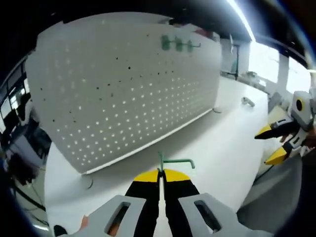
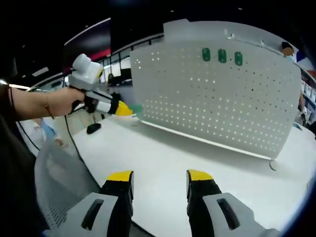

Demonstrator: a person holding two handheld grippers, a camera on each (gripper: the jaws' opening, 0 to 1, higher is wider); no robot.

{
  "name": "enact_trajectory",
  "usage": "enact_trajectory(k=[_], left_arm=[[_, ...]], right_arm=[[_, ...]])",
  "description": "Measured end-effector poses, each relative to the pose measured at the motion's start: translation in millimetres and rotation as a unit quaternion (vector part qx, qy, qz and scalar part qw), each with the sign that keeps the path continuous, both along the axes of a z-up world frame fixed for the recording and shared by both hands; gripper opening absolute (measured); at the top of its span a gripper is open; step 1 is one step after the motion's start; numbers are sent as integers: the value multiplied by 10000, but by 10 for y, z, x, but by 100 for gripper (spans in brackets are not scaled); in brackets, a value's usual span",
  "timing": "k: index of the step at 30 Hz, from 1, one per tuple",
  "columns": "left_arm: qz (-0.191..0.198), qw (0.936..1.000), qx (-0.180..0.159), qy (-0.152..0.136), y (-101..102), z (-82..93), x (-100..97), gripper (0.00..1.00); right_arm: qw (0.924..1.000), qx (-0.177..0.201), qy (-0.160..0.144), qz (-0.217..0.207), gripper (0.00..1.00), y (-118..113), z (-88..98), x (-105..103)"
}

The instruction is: Insert the hook assembly into the mounting plate slot until the hook locks in place.

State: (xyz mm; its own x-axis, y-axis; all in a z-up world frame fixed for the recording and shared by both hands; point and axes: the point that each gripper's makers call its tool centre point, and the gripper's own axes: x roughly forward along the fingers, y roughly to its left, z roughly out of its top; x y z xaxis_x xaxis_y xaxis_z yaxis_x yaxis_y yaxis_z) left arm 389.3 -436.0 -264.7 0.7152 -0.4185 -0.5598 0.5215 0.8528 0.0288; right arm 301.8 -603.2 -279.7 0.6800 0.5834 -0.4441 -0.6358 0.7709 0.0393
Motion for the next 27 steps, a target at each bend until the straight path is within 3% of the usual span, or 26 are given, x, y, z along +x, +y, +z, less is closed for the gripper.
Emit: enact_trajectory(k=[6, 15, 17, 21, 27], left_arm=[[-128, 9999, 78, 47, -56, 169, -243, 1], [-237, 9993, 28, 296, -171, 248, -583, 1], [-361, 9979, 474, 237, -139, 232, -623, 1], [-319, 9981, 78, 523, -246, 218, -697, 1], [-396, 9964, 9, 754, -326, 173, -766, 1]], right_arm=[[9998, 58, -152, 95, 42, 60, 112, -7], [9984, 196, -239, 465, 42, 242, 246, -93], [9977, 246, -248, 575, 42, 319, 277, -109], [9956, 352, -85, 867, 41, 520, 261, -165], [9898, 315, -255, 1368, 40, 864, 383, -198]])
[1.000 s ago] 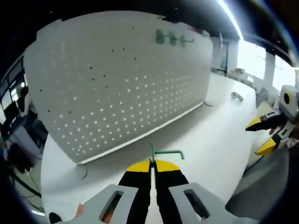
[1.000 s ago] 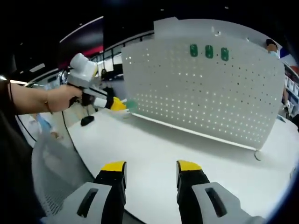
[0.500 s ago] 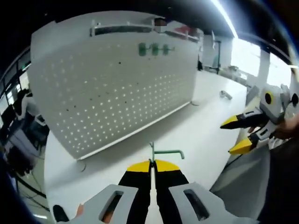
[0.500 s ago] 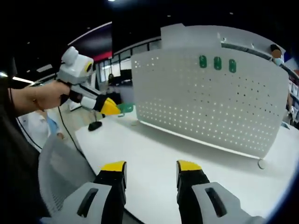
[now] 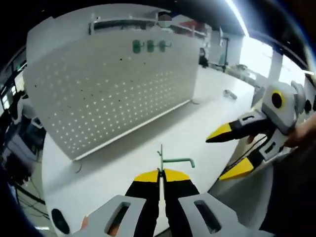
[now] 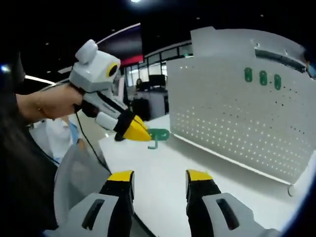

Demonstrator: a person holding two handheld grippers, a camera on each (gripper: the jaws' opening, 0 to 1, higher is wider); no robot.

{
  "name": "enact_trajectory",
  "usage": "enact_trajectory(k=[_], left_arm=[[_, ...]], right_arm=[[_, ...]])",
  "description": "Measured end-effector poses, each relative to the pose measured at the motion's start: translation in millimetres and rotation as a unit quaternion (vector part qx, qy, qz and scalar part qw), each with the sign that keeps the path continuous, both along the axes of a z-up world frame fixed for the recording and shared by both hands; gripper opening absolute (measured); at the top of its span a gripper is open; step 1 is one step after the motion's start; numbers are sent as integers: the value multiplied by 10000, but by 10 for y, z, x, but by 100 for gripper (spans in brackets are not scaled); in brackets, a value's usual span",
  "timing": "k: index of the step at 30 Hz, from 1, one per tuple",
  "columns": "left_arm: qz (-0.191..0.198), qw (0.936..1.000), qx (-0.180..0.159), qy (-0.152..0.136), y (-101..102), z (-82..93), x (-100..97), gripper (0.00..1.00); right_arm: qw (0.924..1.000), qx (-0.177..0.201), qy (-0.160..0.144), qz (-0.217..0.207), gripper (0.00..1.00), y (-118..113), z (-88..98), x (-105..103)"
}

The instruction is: Insert the hook assembly into the mounting plate slot until the hook locks in place.

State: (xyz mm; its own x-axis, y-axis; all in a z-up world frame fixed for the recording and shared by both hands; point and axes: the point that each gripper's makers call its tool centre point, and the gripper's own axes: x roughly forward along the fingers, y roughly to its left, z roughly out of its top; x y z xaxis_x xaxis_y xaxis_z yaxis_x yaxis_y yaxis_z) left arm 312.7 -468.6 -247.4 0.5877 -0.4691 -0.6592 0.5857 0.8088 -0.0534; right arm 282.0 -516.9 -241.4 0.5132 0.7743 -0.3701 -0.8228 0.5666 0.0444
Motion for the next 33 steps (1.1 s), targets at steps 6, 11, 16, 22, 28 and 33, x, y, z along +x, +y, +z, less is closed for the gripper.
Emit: enact_trajectory(k=[6, 11, 16, 22, 28, 33], left_arm=[[-53, 9989, -122, 444, -56, -54, -46, 1], [-136, 9982, -36, 576, -53, -59, -45, 1], [-175, 9968, -54, 784, -54, -72, -71, 1], [-135, 9942, -101, 1064, -40, -133, -88, 1], [-183, 9913, -101, 1302, -34, -215, -132, 1], [-105, 9883, -341, 1484, -33, -221, -150, 1]], right_arm=[[9990, -184, -109, 403, 38, 244, 16, 45], [9972, -412, -316, 538, 32, 303, -10, 72], [9936, -702, -487, 735, 26, 340, -57, 65], [9907, -1009, -521, 750, 22, 335, -156, 90], [9869, -1172, -681, 876, 14, 367, -176, 86], [9843, -1291, -751, 941, 12, 395, -204, 80]])
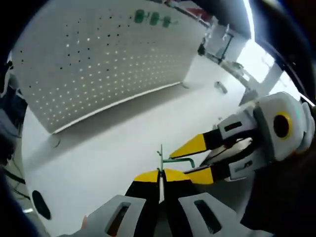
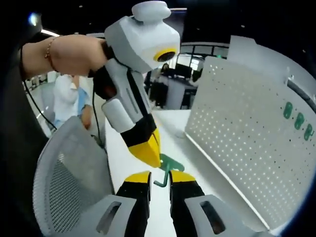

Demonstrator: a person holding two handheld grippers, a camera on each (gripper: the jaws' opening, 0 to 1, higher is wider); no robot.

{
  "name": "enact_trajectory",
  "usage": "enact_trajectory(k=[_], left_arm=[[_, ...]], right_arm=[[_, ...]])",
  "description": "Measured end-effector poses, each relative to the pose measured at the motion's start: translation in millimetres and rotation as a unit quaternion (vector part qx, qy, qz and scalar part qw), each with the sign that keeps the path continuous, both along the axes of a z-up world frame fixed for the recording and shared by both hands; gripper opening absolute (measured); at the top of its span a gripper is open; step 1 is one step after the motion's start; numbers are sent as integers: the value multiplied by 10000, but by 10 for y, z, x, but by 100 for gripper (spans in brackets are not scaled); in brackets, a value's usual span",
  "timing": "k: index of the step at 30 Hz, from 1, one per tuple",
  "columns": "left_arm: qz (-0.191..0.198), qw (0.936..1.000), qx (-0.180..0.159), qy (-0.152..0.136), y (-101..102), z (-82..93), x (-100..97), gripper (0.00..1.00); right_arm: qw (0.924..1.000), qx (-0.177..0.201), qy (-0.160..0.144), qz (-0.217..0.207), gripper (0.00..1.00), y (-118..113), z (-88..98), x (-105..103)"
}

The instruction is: Insert the hook assembly into the mounting plate slot until the hook locks in place.

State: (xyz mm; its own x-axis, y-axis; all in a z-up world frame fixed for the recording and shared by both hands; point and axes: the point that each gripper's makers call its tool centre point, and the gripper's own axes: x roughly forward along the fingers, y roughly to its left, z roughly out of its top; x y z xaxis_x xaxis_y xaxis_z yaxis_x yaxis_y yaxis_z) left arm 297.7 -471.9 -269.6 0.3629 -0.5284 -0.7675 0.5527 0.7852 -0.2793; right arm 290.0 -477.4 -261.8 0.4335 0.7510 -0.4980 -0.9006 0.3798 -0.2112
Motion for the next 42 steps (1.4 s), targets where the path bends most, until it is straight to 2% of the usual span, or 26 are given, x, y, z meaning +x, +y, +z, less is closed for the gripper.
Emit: enact_trajectory(k=[6, 8, 14, 18, 20, 22, 25, 29, 30, 31, 32, 34, 35, 38, 40, 42], left_arm=[[19, 9997, -144, 215, 4, -13, -46, 1], [89, 9989, -319, 333, -11, -11, -63, 1], [220, 9959, -646, 590, 2, -27, -76, 1], [262, 9940, -783, 716, -2, -30, -99, 1], [281, 9942, -788, 675, -17, -8, -95, 1], [203, 9955, -659, 648, -29, -15, -104, 1], [203, 9954, -693, 627, -34, -11, -96, 1], [196, 9960, -746, 453, -58, 24, -75, 1], [87, 9970, -734, 250, -63, 38, -37, 1], [47, 9972, -735, 139, -70, 51, -20, 2], [79, 9971, -740, 154, -77, 57, -39, 2], [25, 9967, -806, -110, -85, 101, 11, 2], [55, 9964, -840, -90, -82, 110, 7, 2], [83, 9947, -992, -274, -96, 185, 26, 4], [169, 9936, -1020, -457, -74, 226, 77, 12], [409, 9915, -912, -835, -7, 280, 193, 24]], right_arm=[[9999, -102, -124, 49, 8, 6, -3, -11], [9998, -111, -152, 25, 7, -4, 8, -5], [9970, -377, -636, 234, 5, 3, 48, -36], [9948, -522, -804, 335, 4, 8, 43, -55], [9956, -563, -682, 307, 0, 1, 13, -71], [9951, -581, -730, 315, 0, -1, 20, -71], [9959, -558, -656, 267, 0, -24, 27, -59], [9966, -509, -608, 215, 0, -42, 42, -30], [9969, -493, -593, 178, 0, -48, 49, -18], [9975, -442, -542, 108, 0, -59, 61, 9], [9977, -429, -520, 107, 0, -66, 67, 19], [9983, -323, -480, 15, 0, -82, 101, 56], [9987, -279, -433, -2, 0, -85, 111, 64], [9995, -133, -225, -175, 0, -125, 119, 115], [9995, -41, -97, -304, 0, -161, 114, 145], [9985, 155, 127, -504, 0, -203, 117, 180]])
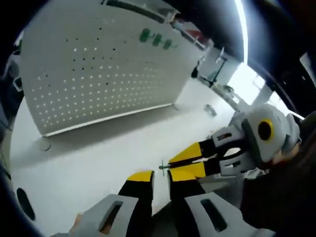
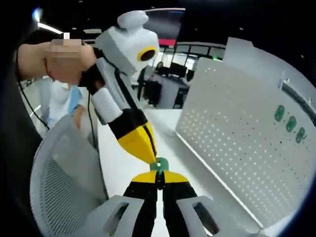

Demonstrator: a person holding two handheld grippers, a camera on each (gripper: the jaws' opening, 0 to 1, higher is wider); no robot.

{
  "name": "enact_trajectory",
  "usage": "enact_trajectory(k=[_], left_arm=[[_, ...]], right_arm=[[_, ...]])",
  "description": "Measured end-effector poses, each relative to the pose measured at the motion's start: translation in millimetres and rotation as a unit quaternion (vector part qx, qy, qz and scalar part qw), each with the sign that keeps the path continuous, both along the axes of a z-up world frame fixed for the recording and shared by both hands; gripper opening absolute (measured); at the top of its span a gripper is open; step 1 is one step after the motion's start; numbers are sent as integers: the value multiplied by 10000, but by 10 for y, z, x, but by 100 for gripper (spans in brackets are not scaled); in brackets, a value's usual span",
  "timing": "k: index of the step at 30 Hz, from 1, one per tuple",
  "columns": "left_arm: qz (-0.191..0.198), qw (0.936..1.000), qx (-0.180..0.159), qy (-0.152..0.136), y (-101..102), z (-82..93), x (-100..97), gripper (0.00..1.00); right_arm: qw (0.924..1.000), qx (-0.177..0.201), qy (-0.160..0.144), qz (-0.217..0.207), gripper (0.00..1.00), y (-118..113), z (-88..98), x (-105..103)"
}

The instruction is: Insert the hook assembly into the mounting plate slot until the hook locks in place.

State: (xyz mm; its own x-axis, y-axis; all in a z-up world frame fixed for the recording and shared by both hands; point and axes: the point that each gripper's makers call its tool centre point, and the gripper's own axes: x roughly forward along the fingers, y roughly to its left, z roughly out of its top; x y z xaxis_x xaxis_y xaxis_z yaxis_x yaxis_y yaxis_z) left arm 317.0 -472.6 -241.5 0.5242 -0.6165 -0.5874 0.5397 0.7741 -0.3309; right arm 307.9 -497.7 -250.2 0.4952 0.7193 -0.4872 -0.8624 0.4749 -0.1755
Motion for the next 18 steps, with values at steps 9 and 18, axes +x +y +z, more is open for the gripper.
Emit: enact_trajectory(k=[9, 18], left_arm=[[-77, 9953, -118, -954, -22, 254, 75, 52], [24, 9828, -471, -1785, -84, 567, 89, 81]], right_arm=[[9927, 878, 442, -698, 0, -213, 206, 231], [9851, 1325, 521, -962, 0, -308, 394, 416]])
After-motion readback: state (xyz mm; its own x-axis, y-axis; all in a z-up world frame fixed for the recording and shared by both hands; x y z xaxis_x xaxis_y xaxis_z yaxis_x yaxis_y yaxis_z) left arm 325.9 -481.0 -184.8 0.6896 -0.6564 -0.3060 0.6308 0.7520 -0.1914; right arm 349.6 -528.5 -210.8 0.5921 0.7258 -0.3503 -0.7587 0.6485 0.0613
